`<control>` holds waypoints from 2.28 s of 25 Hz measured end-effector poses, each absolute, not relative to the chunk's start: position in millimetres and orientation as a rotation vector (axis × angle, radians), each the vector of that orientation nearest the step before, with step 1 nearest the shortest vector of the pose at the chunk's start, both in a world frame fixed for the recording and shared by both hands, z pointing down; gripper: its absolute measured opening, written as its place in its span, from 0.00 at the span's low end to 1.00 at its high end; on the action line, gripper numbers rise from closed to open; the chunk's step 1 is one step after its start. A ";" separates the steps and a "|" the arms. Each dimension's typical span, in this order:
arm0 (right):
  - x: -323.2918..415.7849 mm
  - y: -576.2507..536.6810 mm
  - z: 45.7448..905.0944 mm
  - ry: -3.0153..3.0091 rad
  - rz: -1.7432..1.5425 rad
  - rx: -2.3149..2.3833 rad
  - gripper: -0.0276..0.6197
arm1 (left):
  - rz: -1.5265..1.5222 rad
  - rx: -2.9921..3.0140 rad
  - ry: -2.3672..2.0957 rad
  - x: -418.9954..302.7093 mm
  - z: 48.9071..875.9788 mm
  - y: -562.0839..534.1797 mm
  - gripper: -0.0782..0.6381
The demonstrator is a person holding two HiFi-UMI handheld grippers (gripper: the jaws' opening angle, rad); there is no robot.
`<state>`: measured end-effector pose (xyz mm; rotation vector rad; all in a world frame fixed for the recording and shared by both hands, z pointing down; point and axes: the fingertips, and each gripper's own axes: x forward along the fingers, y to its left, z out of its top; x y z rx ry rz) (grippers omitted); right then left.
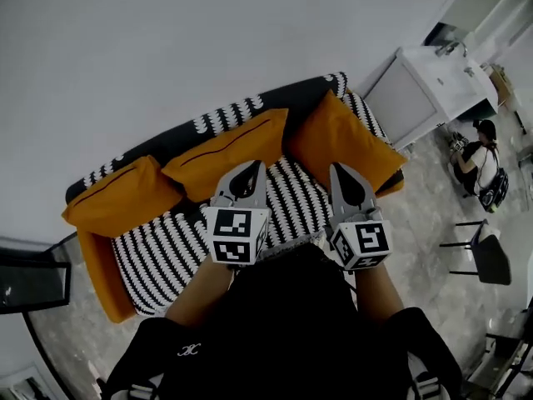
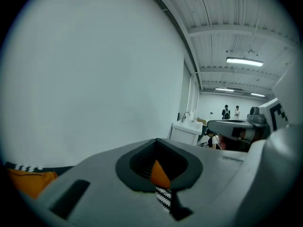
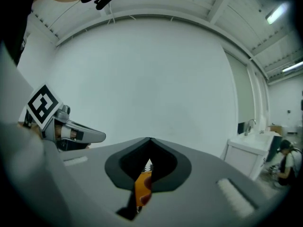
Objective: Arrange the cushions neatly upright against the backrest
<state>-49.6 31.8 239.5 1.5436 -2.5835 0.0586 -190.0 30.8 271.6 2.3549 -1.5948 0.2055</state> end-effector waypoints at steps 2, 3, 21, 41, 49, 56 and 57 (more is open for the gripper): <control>-19.1 23.3 239.6 -2.553 0.078 1.627 0.06 | 0.227 2.376 -1.559 -168.3 275.0 20.8 0.12; -2.9 17.7 240.1 -2.538 0.089 1.669 0.06 | 0.239 2.386 -1.541 -156.1 276.9 14.5 0.12; 339.0 -169.0 357.9 -2.248 0.606 1.938 0.06 | 0.518 2.402 -1.445 105.9 340.7 -204.3 0.12; 469.7 -209.6 616.7 -1.612 1.005 1.860 0.24 | 0.947 2.239 -1.075 149.9 585.3 -392.5 0.39; 494.6 -220.7 693.7 -1.504 1.106 1.865 0.35 | 1.135 2.240 -0.972 165.7 682.5 -453.0 0.52; 490.2 -234.0 725.3 -1.476 1.149 1.873 0.35 | 1.167 2.086 -1.001 148.7 745.7 -500.2 0.63; 488.0 -233.1 727.1 -1.478 1.150 1.867 0.34 | 1.165 2.081 -0.985 149.3 751.4 -499.4 0.63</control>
